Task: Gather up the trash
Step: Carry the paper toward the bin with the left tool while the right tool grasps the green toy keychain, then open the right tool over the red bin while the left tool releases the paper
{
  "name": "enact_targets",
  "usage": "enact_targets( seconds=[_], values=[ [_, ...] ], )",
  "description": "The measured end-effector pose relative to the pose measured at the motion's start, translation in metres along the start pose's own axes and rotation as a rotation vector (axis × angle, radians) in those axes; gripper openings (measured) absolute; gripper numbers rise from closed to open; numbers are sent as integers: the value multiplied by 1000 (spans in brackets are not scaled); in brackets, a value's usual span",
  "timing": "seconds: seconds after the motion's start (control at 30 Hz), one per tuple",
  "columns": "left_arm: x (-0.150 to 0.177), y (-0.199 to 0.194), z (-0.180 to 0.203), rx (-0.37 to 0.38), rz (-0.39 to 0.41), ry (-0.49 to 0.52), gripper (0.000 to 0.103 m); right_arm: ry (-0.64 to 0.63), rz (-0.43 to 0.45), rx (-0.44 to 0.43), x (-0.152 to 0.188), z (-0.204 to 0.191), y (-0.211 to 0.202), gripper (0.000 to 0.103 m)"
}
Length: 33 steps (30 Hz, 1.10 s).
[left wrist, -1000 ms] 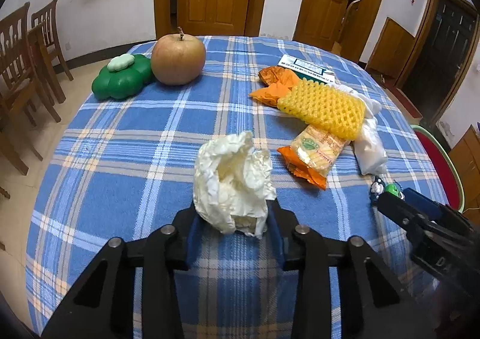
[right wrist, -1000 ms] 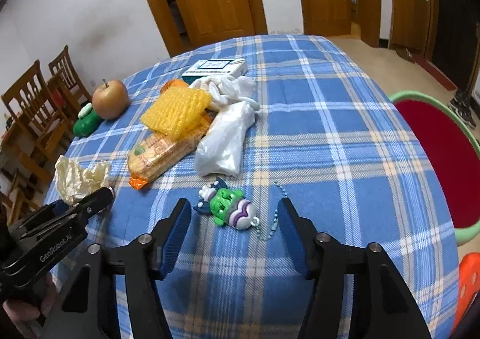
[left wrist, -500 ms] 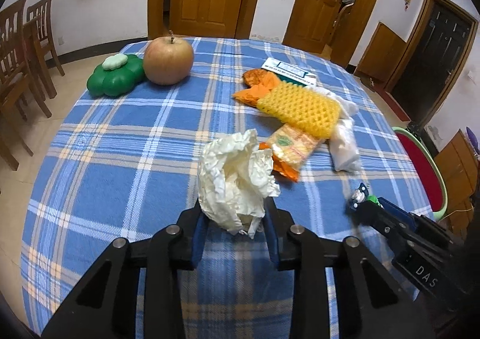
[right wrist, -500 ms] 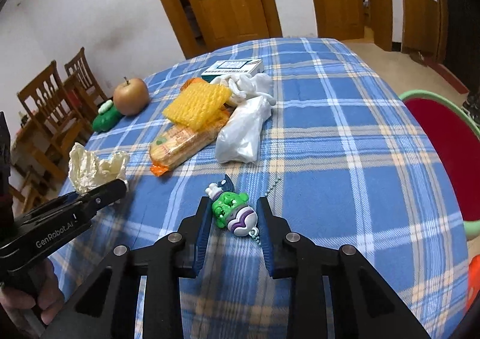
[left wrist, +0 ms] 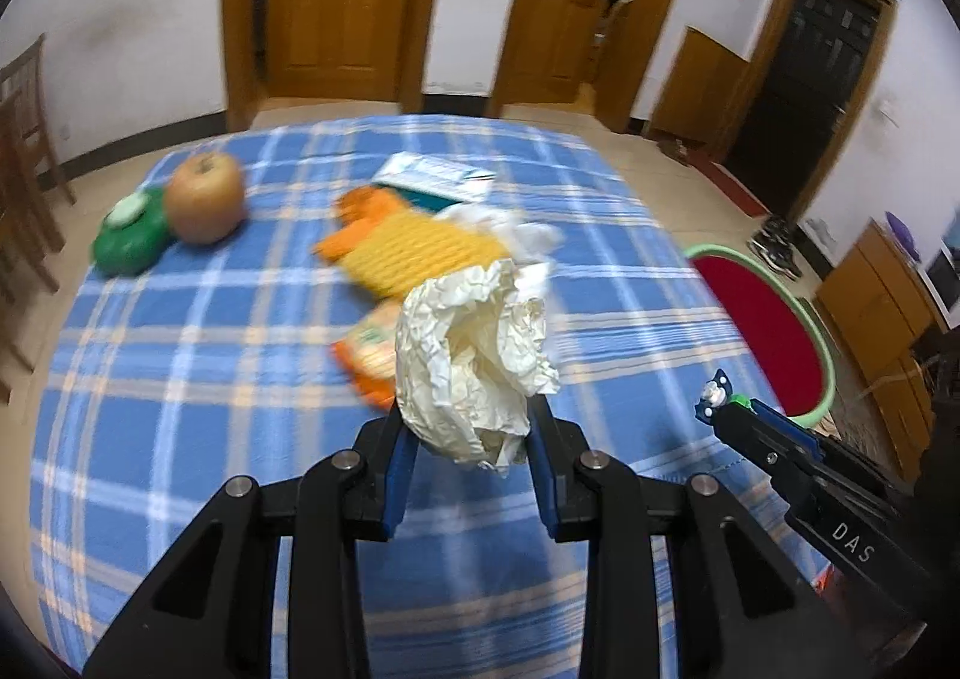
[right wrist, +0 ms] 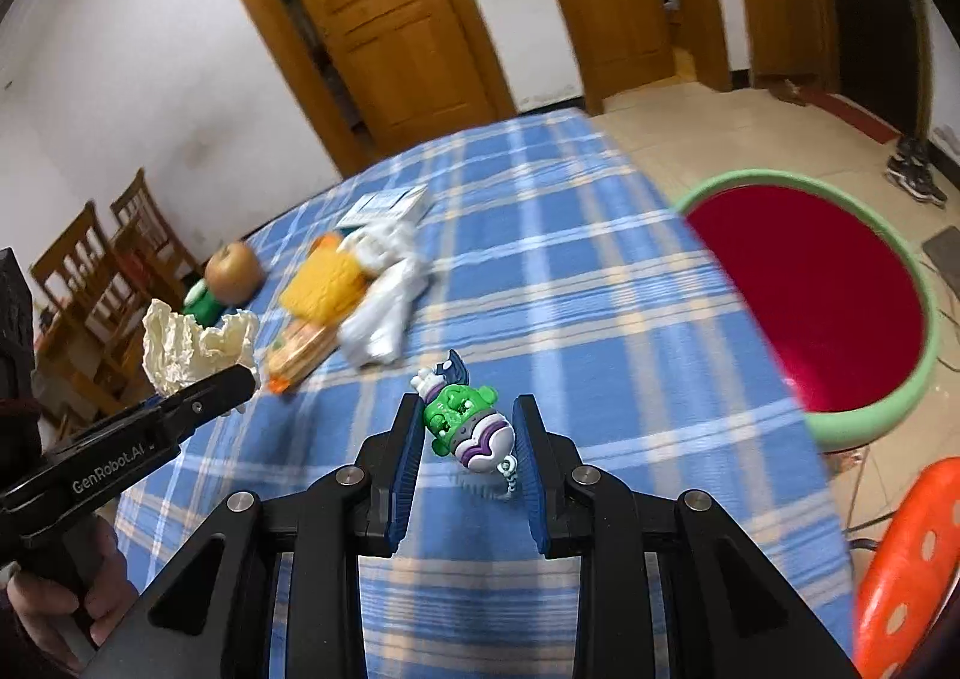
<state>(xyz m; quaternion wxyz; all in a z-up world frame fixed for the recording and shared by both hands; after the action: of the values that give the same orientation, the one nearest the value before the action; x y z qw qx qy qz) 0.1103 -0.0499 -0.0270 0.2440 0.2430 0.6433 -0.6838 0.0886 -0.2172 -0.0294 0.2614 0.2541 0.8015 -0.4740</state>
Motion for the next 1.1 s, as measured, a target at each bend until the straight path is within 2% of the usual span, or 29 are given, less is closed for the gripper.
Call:
enact_targets(
  seconds=[0.23,0.5,0.7,1.1],
  values=[
    [-19,6,56,98,-9,86,34,75,86,76,-15,47,-33,30],
    [-32,16,112,205,-27,148,34,163,144,185,-29,110,-54,31],
    [-40,26,140,225,-39,192,34,210,136,233,-33,146,-52,31],
    [-48,44,179,244,-61,240,34,262,160,227,-35,174,-63,31]
  ],
)
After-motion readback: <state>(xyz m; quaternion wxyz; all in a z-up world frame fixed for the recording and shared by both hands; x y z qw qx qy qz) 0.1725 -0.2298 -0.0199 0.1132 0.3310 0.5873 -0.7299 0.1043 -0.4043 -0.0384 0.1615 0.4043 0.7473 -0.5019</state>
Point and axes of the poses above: each gripper's, at about its wrist camera, not at the fingertips, and y roughly the way its jaws point, z to its right, x to its underside, the point moved 5 cm from there along y, roughly the way its jaws point, and after that the axes turned 10 degrees about -x, right-handed, at the moved point
